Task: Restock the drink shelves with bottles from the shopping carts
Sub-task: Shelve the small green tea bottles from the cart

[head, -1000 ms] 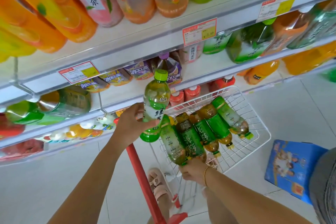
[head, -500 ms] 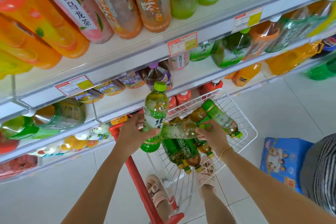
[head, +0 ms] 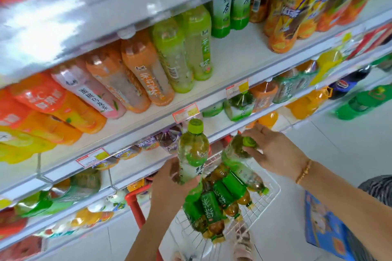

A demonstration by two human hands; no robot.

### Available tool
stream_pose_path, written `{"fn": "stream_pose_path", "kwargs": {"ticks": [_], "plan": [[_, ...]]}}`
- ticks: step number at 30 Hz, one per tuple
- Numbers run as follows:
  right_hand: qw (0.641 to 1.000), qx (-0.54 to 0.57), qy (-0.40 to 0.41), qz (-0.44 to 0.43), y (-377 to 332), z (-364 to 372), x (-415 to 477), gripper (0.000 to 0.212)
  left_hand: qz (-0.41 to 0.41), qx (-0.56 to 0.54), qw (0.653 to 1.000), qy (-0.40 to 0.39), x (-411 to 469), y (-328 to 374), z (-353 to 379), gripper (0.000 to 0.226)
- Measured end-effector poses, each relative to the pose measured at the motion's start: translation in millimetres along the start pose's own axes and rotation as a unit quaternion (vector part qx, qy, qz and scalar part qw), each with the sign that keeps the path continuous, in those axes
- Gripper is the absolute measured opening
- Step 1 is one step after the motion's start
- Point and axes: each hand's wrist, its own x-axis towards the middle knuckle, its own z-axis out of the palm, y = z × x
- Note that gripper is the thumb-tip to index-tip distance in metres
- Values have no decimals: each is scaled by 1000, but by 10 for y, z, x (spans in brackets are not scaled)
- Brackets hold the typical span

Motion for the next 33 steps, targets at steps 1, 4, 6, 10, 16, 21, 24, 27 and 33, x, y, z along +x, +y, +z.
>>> {"fn": "stream_pose_path", "kwargs": {"ticks": [1, 4, 6, 10, 16, 21, 24, 27, 33], "plan": [[999, -21, 40, -5, 19, -237, 2, 33, 16, 2, 1000, 8, -13, 116, 32, 55], [986, -49, 158, -9, -11, -880, -29, 29, 70, -32, 997, 30, 16, 549, 131, 52], [972, -44, 230, -9, -10, -1168, -47, 27, 126, -66, 988, 55, 68, 906, 218, 51], [945, -36, 324, -22, 137, -1428, 133, 30, 205, -130, 965, 98, 294, 1479, 431, 61], [959, -92, 267, -36, 482, -1408, 670, 25, 251, -163, 941, 154, 798, 1837, 744, 48], [966, -100, 229, -58, 628, -1485, 862, 27, 244, -161, 938, 186, 1132, 1911, 945, 51], [970, -113, 187, -107, 736, -1627, 1029, 24, 238, -160, 939, 189, 1230, 1972, 1019, 53], [975, -77, 173, -117, 881, -1726, 1146, 29, 237, -160, 939, 189, 1295, 2041, 1059, 56], [962, 130, 238, -41, 1012, -1558, 1170, 34, 241, -153, 942, 176, 1461, 2131, 1129, 52]]}}
